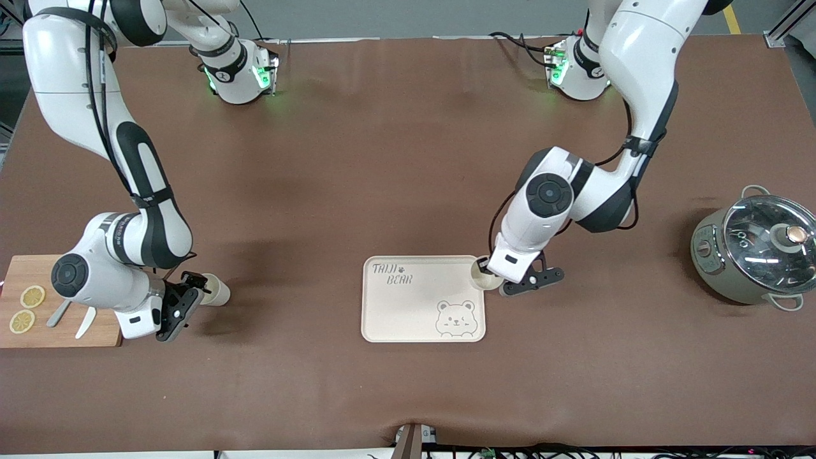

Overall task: Place white IKEA cup upright on tray with both arms
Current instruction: 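Carry the cup onto the tray with the left gripper while the right gripper grasps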

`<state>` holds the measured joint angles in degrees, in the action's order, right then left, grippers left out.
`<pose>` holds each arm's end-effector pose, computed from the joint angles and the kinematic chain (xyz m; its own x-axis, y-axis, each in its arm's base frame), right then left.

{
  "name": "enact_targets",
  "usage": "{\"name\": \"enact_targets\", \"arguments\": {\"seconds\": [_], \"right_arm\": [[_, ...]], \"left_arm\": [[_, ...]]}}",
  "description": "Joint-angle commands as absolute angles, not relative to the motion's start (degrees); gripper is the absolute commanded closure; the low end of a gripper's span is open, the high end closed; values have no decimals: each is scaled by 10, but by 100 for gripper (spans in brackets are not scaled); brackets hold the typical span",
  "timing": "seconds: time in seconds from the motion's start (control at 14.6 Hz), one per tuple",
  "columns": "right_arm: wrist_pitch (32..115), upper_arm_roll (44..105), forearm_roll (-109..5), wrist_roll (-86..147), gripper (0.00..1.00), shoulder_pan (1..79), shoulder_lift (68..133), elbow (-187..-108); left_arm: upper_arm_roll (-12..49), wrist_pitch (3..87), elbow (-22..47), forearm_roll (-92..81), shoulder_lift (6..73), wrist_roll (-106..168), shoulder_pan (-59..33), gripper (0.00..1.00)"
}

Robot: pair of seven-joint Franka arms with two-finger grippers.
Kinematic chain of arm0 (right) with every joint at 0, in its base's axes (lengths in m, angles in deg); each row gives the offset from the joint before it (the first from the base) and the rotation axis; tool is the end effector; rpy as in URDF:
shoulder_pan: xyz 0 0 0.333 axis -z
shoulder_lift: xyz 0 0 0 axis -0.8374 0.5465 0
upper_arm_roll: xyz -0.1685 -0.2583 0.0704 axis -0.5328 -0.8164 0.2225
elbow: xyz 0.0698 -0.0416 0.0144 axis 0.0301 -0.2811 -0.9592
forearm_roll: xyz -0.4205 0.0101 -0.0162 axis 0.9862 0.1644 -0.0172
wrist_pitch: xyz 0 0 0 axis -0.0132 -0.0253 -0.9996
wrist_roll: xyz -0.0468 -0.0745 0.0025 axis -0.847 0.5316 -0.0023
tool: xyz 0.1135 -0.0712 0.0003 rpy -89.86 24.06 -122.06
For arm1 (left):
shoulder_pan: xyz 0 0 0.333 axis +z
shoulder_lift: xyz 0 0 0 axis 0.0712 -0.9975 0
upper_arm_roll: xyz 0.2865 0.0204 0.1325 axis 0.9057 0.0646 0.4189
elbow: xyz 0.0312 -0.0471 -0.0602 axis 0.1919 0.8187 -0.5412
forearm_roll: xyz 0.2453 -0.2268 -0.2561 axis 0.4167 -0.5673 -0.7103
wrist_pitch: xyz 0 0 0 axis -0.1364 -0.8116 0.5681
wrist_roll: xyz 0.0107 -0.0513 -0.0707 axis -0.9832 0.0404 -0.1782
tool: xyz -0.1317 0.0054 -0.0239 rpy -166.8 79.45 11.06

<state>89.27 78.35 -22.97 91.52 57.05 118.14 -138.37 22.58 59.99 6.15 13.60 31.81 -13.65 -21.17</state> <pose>0.7237 -0.0117 0.1757 0.5078 0.8579 0.0788 0.8615 -0.5062 -0.0402 0.6317 -0.3522 0.2529 0.9551 0.2869 0.0741 0.2811 -0.9564 0.0798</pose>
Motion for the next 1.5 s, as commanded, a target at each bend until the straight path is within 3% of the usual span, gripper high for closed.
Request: {"name": "enact_targets", "arguments": {"seconds": [0.0,0.14,0.68,1.16,1.44], "right_arm": [[915,785,-224,921,3,566,1177,-1401],[916,785,-224,920,34,564,1177,-1404],[909,785,-224,909,99,562,1174,-1401],[904,786,-230,883,100,562,1172,-1398],[848,787,-230,749,100,546,1152,-1387]], "left_arm": [[237,583,14,161,283,-168,-235,100],[239,584,-4,181,260,-190,-246,100],[238,585,-24,224,224,-226,-254,100],[238,589,-25,225,217,-250,-264,100],[239,595,-25,225,210,-253,-271,100]]}}
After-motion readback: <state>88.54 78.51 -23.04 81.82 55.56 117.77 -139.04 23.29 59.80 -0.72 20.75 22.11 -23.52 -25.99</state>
